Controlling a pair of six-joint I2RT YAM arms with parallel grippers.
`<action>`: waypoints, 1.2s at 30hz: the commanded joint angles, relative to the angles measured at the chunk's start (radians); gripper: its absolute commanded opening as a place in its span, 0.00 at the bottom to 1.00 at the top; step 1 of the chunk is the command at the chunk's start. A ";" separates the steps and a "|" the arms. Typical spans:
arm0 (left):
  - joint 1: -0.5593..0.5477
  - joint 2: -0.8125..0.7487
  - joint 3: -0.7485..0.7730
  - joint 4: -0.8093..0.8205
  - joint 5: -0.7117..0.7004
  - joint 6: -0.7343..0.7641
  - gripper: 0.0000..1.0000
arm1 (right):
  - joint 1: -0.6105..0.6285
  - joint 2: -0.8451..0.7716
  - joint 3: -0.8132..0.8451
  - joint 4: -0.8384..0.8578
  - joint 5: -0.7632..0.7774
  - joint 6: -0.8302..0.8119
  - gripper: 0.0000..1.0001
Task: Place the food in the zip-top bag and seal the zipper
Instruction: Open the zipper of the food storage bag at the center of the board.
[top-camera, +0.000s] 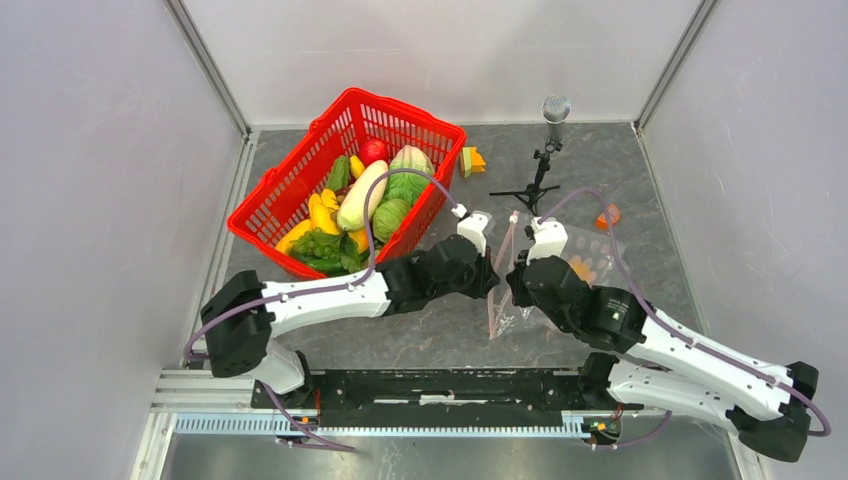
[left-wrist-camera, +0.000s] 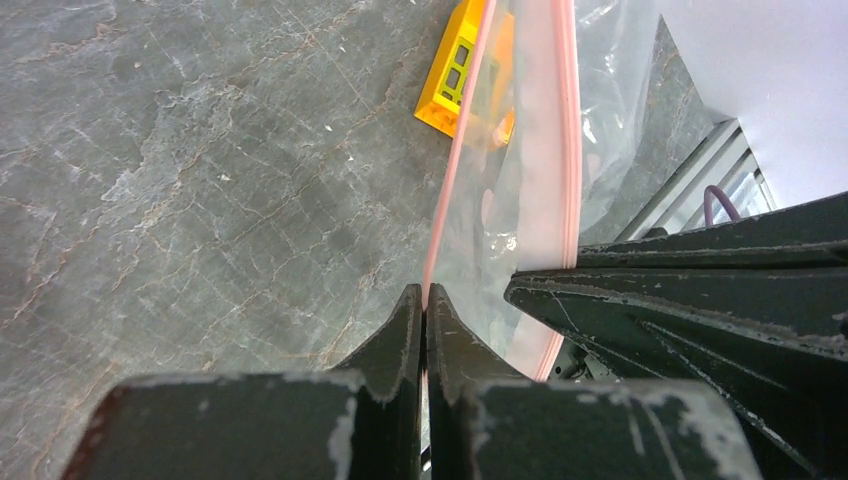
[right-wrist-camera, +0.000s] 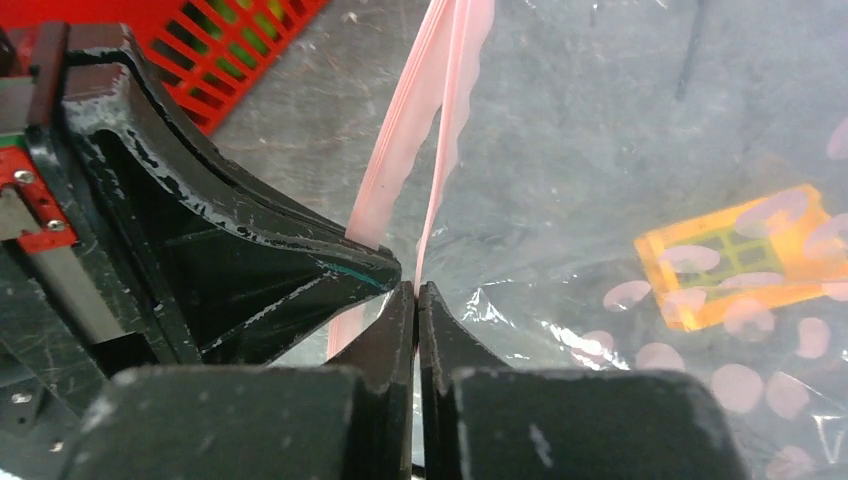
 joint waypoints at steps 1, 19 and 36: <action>-0.004 -0.082 0.014 -0.035 -0.065 0.009 0.02 | 0.006 -0.068 -0.037 0.155 -0.050 -0.019 0.01; 0.107 -0.193 -0.059 -0.151 -0.090 0.089 0.02 | 0.006 -0.187 0.147 -0.183 0.070 -0.050 0.00; 0.106 -0.168 0.017 -0.089 0.114 0.168 0.59 | 0.006 -0.103 0.172 -0.172 0.164 -0.033 0.00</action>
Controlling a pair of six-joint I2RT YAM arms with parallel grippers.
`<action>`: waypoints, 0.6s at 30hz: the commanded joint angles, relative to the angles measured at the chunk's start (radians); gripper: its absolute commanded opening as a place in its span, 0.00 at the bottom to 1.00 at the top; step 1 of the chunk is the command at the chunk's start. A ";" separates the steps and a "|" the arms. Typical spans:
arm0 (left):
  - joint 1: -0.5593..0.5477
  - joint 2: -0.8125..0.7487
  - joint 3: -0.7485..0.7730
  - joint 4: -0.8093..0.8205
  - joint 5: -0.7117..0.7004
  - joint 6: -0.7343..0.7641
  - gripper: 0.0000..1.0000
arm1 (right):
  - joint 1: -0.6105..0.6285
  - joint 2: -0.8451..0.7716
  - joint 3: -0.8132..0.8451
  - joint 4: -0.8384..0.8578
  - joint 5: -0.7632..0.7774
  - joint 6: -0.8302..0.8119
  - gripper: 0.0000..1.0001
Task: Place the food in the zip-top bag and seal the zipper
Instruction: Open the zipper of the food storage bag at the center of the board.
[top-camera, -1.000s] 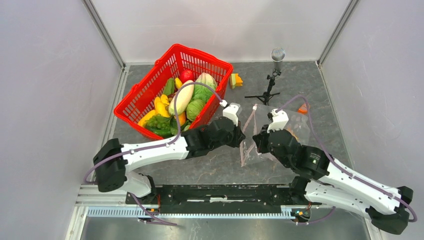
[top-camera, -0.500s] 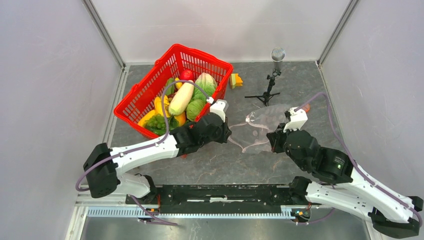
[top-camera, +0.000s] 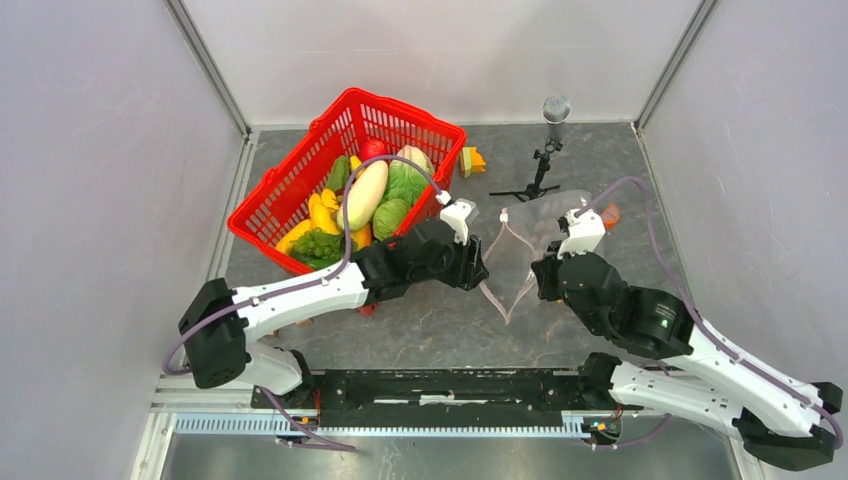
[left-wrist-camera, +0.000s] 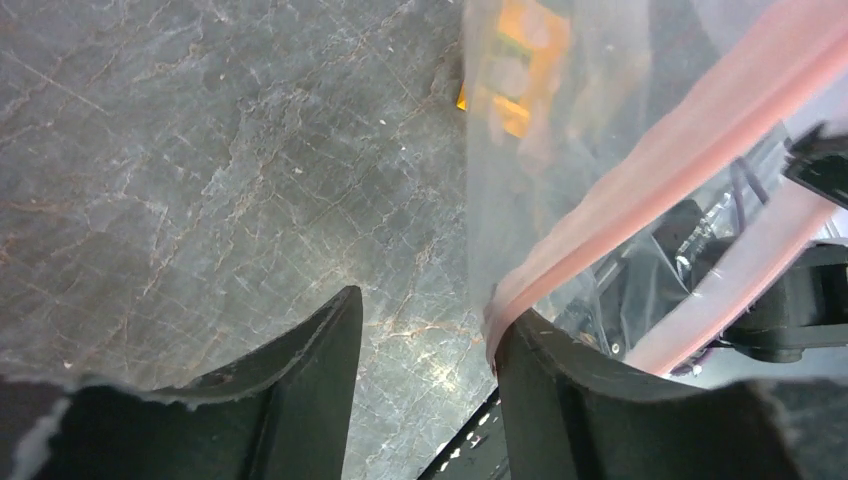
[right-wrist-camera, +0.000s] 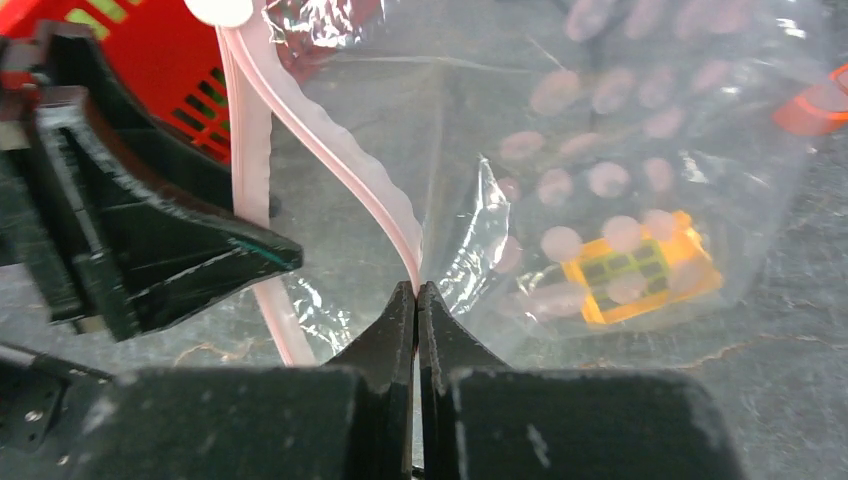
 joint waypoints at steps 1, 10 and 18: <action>0.003 -0.060 0.027 0.042 0.024 0.062 0.60 | 0.004 0.019 0.013 -0.017 0.114 0.031 0.00; 0.002 -0.153 0.051 -0.014 0.039 0.098 0.78 | 0.003 0.063 -0.022 0.104 0.131 0.002 0.00; 0.040 -0.334 0.073 -0.163 -0.120 0.258 0.97 | 0.003 0.095 -0.031 0.169 0.127 -0.046 0.00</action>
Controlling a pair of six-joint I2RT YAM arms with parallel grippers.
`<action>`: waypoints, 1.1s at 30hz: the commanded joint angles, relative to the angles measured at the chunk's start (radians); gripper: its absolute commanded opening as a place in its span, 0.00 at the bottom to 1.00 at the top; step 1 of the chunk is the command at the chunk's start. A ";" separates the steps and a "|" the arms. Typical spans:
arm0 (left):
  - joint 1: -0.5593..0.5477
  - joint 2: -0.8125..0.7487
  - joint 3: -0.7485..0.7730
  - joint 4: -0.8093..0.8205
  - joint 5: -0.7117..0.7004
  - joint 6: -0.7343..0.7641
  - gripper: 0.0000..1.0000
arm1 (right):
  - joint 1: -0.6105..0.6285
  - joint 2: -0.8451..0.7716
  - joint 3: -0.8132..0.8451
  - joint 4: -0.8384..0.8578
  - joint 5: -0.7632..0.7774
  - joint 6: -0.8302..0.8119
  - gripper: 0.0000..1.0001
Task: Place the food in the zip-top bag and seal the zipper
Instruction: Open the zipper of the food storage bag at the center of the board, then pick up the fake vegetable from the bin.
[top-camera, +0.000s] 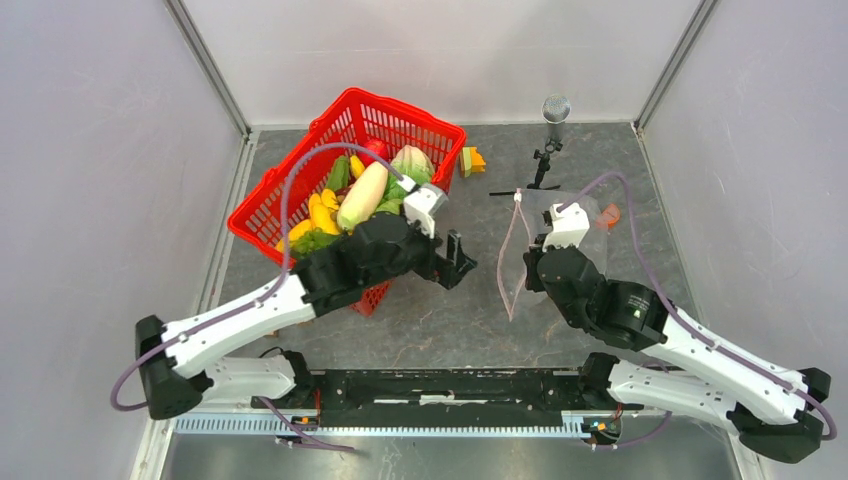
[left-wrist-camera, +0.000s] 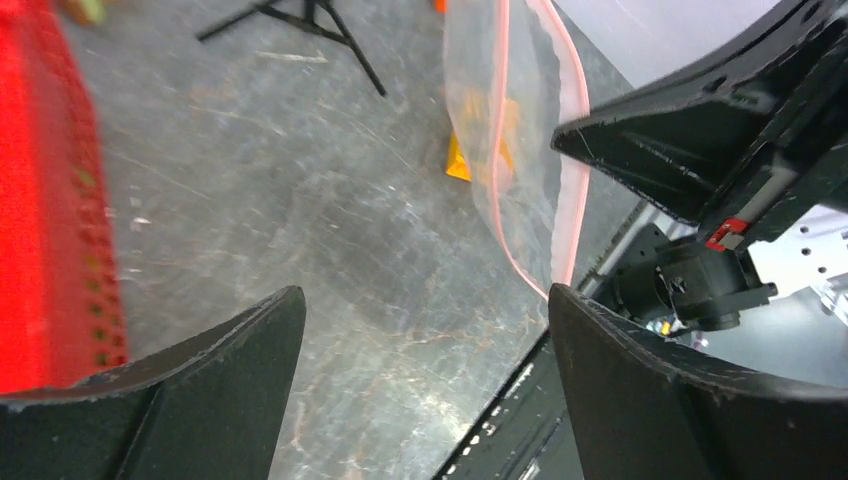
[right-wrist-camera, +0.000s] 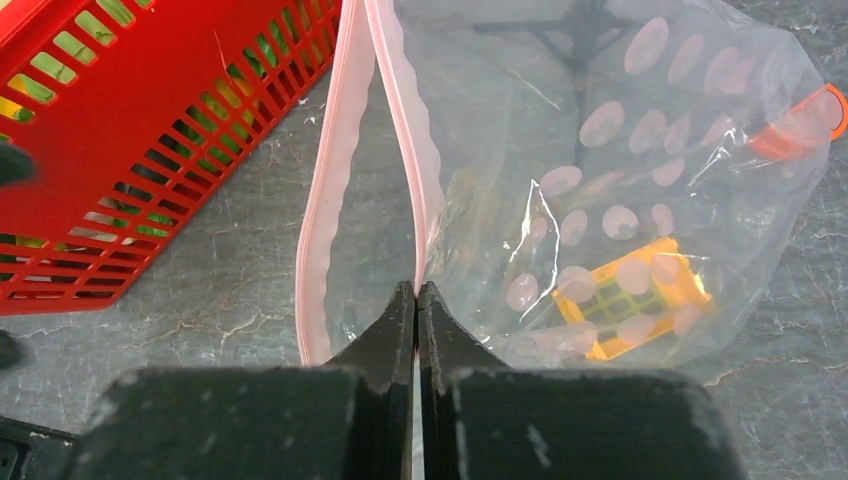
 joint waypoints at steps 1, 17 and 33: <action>0.070 -0.099 0.071 -0.118 -0.103 0.150 0.98 | 0.003 0.009 -0.009 0.075 0.021 -0.036 0.00; 0.670 0.018 0.169 -0.395 -0.025 0.220 1.00 | 0.001 0.051 -0.050 0.155 -0.097 -0.072 0.00; 0.737 0.175 0.208 -0.467 0.159 0.241 0.67 | 0.001 0.035 -0.081 0.174 -0.112 -0.080 0.00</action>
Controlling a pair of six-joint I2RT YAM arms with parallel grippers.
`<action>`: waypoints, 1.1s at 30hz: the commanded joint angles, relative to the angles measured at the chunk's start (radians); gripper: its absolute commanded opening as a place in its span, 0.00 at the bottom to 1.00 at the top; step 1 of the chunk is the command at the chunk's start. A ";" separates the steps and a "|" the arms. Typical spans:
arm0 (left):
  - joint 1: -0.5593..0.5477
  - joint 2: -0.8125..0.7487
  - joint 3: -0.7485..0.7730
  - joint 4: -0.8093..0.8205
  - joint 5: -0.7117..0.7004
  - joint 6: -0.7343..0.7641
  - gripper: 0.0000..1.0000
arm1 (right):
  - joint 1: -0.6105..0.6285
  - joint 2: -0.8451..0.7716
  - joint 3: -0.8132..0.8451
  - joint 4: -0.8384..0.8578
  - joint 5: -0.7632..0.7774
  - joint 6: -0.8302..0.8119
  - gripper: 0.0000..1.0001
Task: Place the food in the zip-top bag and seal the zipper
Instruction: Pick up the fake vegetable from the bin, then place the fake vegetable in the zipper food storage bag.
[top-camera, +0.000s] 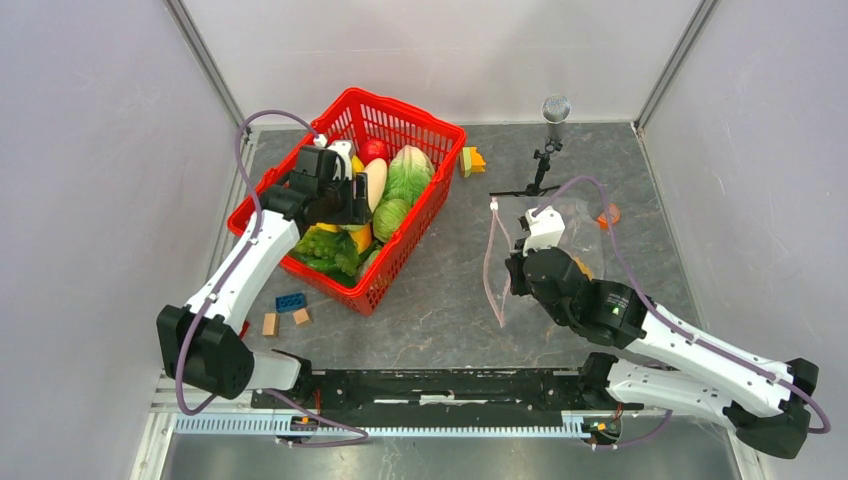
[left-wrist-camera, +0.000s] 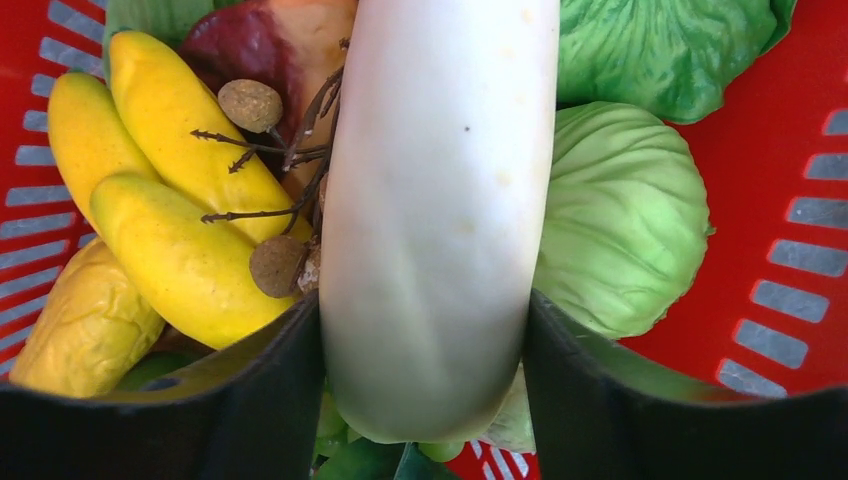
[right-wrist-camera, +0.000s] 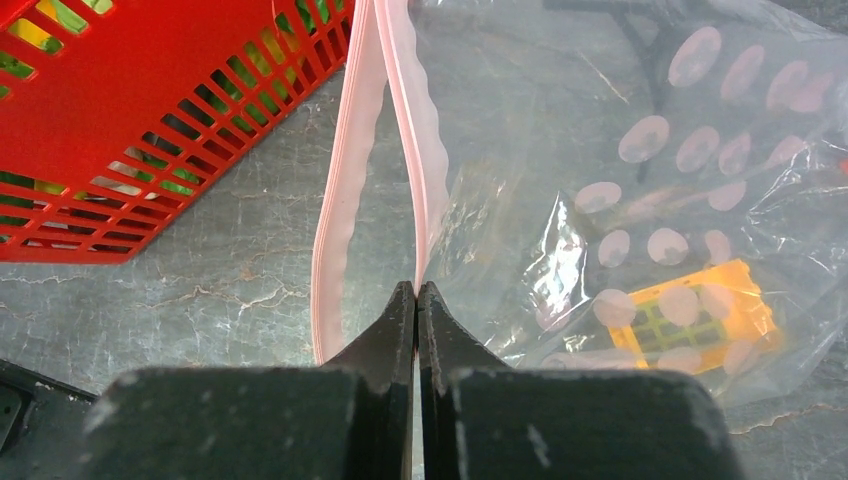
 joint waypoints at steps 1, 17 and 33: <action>0.006 -0.012 0.038 -0.017 0.048 0.037 0.60 | 0.001 -0.019 -0.008 0.036 0.005 -0.010 0.00; 0.005 -0.341 0.104 0.004 0.374 -0.004 0.31 | 0.001 -0.055 -0.054 0.083 0.020 0.035 0.00; -0.284 -0.433 -0.036 0.200 0.626 -0.184 0.29 | 0.001 -0.092 -0.084 0.149 0.045 0.075 0.00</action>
